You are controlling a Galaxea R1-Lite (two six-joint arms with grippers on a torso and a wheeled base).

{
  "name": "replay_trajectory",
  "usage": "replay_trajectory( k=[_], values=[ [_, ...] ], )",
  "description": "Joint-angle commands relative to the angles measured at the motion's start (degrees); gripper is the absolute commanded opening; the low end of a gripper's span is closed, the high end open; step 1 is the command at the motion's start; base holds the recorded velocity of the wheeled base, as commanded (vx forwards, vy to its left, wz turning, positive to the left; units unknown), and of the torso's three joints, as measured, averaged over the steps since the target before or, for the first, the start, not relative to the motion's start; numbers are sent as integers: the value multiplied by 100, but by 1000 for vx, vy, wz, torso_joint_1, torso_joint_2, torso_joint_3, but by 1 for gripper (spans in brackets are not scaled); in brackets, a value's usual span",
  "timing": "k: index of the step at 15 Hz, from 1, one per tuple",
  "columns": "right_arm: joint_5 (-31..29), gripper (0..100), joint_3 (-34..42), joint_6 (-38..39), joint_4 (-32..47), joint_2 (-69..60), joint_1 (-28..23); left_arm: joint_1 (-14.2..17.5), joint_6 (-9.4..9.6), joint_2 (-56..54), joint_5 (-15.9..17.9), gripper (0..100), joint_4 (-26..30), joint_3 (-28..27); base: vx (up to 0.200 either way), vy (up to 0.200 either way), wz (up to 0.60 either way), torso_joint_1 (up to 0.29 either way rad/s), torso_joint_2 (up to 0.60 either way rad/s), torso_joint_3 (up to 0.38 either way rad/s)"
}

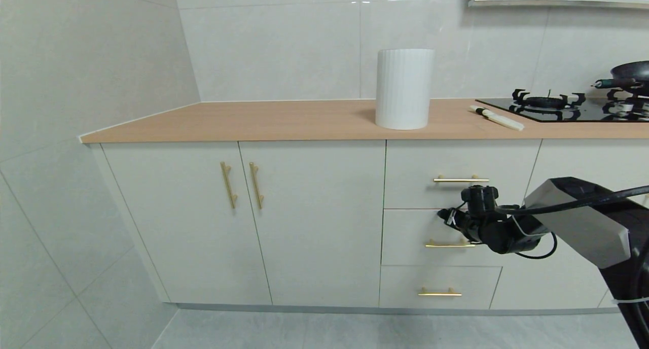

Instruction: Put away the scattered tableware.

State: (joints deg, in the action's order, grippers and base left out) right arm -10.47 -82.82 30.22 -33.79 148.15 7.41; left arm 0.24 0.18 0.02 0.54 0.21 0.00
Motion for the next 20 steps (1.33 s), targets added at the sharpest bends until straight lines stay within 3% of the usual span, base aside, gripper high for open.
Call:
replay_trajectory(
  k=[1,14,18,20],
  values=[
    [1,100,-85,10,-5,73,-3,2,-1,-2,-1,100,-3,0,0,0,0,0,0,0],
    [-95,100,-120,151,154,-58,-3,2,-1,-2,-1,100,-3,0,0,0,0,0,0,0],
    [1,100,1567,98,268,-1588,-12,2,-1,-2,-1,100,-3,0,0,0,0,0,0,0],
    [1,100,2525,-297,250,-2809,6,2,-1,-2,-1,100,-3,0,0,0,0,0,0,0]
  ],
)
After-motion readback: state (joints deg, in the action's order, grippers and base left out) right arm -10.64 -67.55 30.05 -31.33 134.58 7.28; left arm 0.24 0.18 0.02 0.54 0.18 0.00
